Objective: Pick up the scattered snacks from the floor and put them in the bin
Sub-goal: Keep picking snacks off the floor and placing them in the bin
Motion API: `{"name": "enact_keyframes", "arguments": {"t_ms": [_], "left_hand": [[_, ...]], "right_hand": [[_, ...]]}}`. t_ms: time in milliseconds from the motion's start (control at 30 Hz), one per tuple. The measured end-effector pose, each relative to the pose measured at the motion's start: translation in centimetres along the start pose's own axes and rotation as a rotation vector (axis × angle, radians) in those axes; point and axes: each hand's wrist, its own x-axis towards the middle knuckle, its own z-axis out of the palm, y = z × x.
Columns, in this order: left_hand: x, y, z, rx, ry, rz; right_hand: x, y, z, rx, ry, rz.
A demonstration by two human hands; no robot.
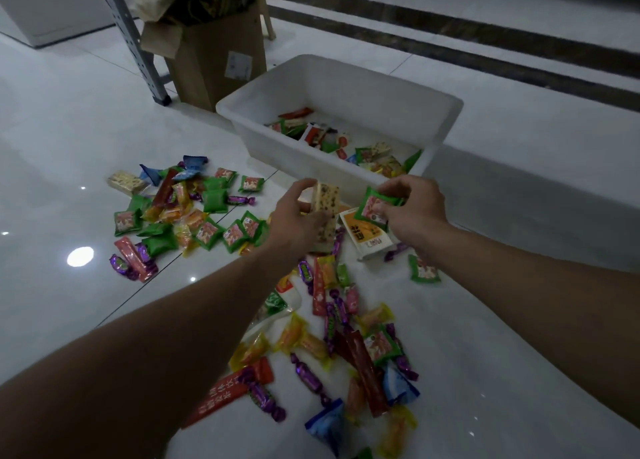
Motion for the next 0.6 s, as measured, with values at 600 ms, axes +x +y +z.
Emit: {"name": "enact_keyframes", "arguments": {"t_ms": [600], "left_hand": [[10.1,7.1,5.3,0.01,0.042,0.089]], "right_hand": [[9.0,0.0,-2.0,0.237,0.293,0.091]]}}
